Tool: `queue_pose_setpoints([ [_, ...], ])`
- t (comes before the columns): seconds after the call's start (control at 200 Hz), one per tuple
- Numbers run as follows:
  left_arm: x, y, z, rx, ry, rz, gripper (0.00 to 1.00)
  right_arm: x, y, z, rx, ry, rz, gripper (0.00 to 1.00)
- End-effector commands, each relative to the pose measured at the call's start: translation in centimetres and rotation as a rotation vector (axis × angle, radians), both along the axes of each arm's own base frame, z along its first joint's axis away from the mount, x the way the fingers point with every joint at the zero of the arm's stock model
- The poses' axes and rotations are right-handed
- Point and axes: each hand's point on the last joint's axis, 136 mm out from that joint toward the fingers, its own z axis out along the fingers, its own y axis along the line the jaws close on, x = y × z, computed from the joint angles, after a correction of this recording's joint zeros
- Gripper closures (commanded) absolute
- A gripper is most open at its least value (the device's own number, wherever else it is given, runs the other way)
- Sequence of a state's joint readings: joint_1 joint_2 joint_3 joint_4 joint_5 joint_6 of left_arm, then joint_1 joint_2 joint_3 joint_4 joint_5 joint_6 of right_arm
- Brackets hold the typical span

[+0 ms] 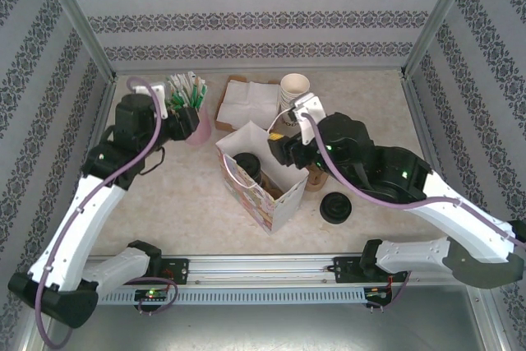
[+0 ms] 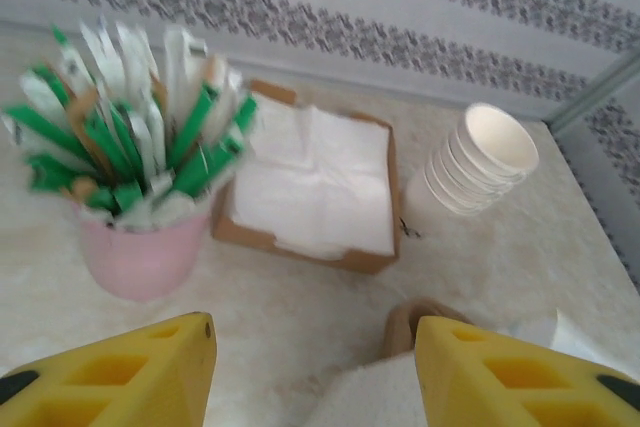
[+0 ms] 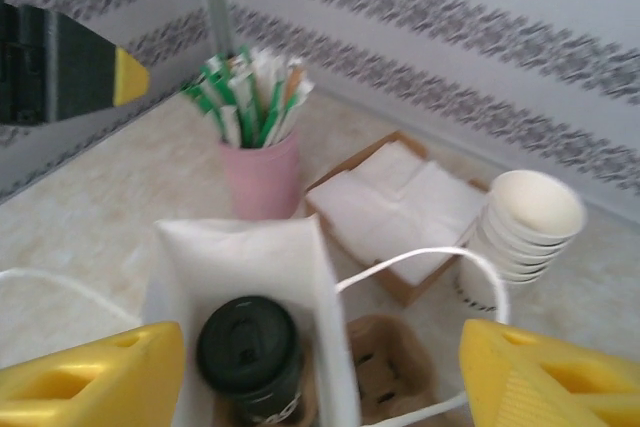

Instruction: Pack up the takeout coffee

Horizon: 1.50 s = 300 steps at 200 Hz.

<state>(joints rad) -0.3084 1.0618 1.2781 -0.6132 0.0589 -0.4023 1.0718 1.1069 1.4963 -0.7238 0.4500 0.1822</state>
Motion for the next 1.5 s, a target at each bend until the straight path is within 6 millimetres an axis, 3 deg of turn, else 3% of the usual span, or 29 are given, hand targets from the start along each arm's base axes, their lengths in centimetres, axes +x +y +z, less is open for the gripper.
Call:
queue_pose_setpoints([
  [0.0, 1.3, 1.9, 0.1, 0.166, 0.05, 0.066, 0.49, 2.2, -2.5, 1.1, 0.017, -0.096, -0.147, 0.27],
  [0.15, 4.7, 2.4, 1.2, 0.21, 0.1, 0.094, 0.62, 3.6, -5.6, -1.0, 0.006, -0.054, -0.236, 0.27],
  [0.295, 7.7, 2.0, 0.8, 0.219, 0.161, 0.075, 0.69, 4.0, -8.0, -3.2, 0.004, -0.003, -0.287, 0.27],
  [0.495, 11.0, 2.4, -1.7, 0.274, 0.286, 0.098, 0.72, 3.6, -9.3, -5.4, 0.034, 0.059, -0.291, 0.27],
  [0.799, 14.3, 4.3, -5.3, 0.344, 0.408, 0.198, 0.75, 3.2, -10.0, -6.6, 0.055, 0.091, -0.287, 0.27],
  [1.184, 15.5, 4.0, -8.1, 0.328, 0.472, 0.202, 0.76, 3.3, -9.9, -7.3, 0.062, 0.114, -0.285, 0.27],
  [1.494, 14.1, 2.7, -6.7, 0.236, 0.459, 0.172, 0.75, 3.6, -9.6, -7.9, 0.06, 0.135, -0.286, 0.27],
])
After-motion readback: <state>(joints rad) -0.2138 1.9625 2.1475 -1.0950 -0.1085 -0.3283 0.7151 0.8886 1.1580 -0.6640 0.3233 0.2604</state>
